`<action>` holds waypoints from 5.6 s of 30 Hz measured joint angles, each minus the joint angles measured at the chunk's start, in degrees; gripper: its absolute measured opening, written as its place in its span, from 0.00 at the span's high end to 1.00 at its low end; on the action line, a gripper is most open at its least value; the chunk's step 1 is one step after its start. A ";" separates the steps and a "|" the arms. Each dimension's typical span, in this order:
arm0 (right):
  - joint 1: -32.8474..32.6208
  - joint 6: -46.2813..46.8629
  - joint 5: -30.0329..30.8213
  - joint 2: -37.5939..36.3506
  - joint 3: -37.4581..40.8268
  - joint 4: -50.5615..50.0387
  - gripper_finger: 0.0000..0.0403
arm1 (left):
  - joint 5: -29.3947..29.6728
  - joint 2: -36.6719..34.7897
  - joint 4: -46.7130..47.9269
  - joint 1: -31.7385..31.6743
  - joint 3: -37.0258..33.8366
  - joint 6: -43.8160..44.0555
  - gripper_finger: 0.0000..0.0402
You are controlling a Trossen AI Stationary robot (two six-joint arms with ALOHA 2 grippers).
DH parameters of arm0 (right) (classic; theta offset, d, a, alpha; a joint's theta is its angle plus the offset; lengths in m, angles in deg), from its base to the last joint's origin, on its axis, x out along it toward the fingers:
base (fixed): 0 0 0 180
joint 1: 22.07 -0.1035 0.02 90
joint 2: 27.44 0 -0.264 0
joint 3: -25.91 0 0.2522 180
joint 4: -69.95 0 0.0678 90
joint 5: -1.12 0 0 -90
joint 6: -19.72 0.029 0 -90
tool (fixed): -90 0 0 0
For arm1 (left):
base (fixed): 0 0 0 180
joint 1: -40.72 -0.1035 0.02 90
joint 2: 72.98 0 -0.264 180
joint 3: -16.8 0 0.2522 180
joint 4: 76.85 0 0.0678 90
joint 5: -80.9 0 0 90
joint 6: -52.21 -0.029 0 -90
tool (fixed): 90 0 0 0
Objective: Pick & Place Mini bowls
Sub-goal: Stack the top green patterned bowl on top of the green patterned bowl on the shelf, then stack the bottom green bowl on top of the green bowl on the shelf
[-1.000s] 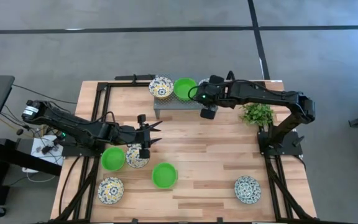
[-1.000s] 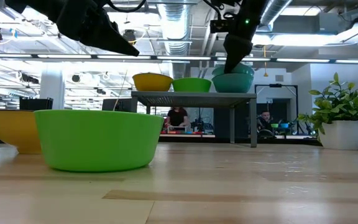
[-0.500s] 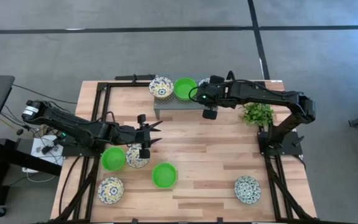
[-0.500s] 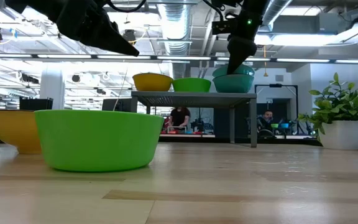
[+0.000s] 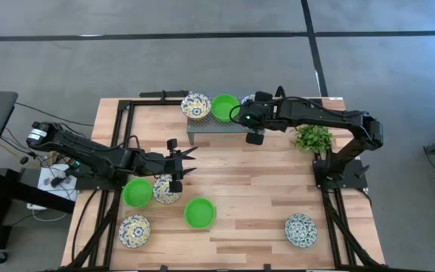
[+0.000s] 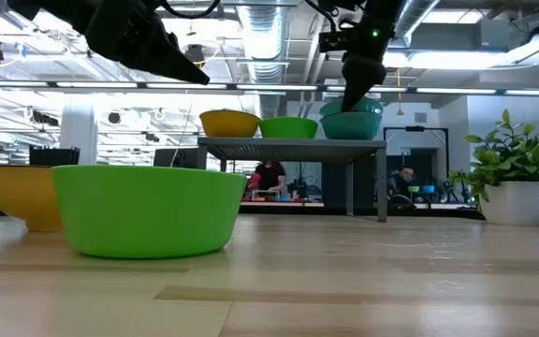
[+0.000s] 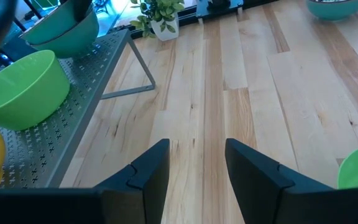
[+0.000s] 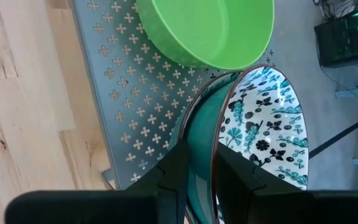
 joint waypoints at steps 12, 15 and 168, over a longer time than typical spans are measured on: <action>0.35 -1.31 -0.11 0.02 0.00 1.34 0.82 | 0.00 0.00 0.02 0.00 0.00 -0.02 0.61; -0.04 -3.52 0.06 0.02 0.00 1.36 0.78 | 0.00 0.00 0.01 0.00 0.00 -0.02 0.61; -25.07 5.82 -16.63 -24.59 48.68 55.48 0.70 | -18.08 26.62 -25.27 19.07 -0.28 21.81 0.61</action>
